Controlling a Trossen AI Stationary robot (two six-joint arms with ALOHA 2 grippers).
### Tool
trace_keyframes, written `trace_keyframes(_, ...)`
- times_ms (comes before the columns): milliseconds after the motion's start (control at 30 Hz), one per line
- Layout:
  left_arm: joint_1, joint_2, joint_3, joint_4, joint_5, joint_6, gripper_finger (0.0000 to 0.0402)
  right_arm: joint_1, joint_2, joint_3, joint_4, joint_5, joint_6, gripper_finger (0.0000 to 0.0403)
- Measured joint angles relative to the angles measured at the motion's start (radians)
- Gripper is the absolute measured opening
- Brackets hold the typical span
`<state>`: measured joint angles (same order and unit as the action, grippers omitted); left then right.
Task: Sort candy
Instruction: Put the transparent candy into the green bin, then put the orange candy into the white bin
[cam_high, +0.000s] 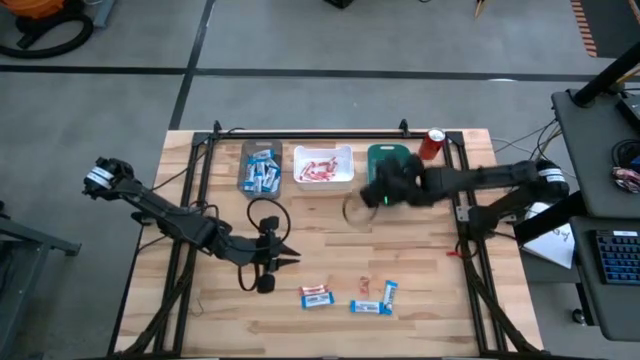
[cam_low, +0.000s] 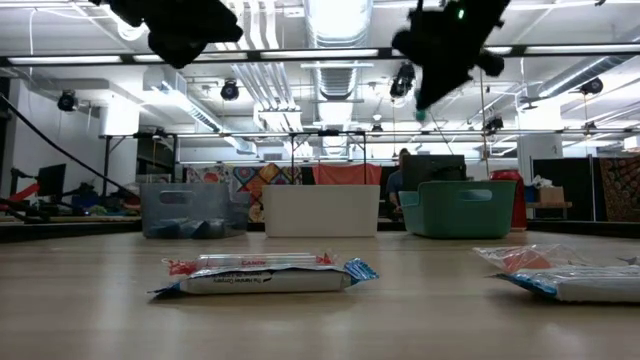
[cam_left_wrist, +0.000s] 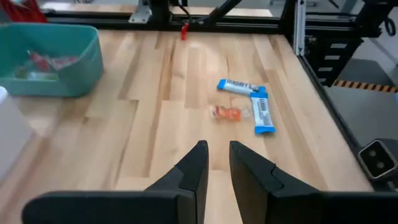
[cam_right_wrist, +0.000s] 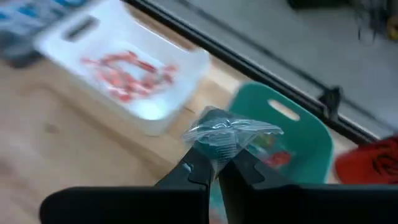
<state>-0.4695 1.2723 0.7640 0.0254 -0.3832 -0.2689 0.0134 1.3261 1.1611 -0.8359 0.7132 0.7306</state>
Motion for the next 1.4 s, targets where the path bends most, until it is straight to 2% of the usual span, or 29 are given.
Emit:
trace_keyframes(200,-0.048,0.026,0.001,0.002,0.0,-0.104,0.0051,-0.287,0.013,-0.039,0.008,-0.223,-0.131,0.0012)
trace_keyframes(300,-0.079,0.03,0.001,0.002,0.0,-0.167,0.0051,-0.379,0.039,-0.058,0.017,-0.266,-0.178,0.0013)
trace_keyframes(433,-0.121,0.051,0.0,0.001,0.0,-0.233,0.0051,-0.437,0.069,-0.068,0.041,-0.284,-0.246,0.0032)
trace_keyframes(600,-0.146,0.105,0.006,0.005,0.0,-0.314,0.0051,-0.464,0.092,-0.069,0.044,-0.323,-0.277,0.0092)
trace_keyframes(833,-0.146,0.161,0.008,0.0,0.026,-0.348,0.0077,-0.459,0.055,-0.069,0.041,-0.339,-0.281,0.0152)
trace_keyframes(1033,-0.146,0.203,0.008,-0.003,-0.001,-0.279,0.0138,-0.409,-0.011,-0.069,0.041,-0.442,-0.281,0.0154)
trace_keyframes(1233,-0.145,0.283,0.008,0.052,-0.064,-0.199,0.0185,-0.252,-0.075,-0.069,0.044,-0.449,-0.272,0.0153)
trace_keyframes(1400,-0.144,0.386,0.008,0.173,-0.122,-0.148,0.0189,-0.063,-0.091,-0.069,0.095,-0.339,-0.259,0.0149)
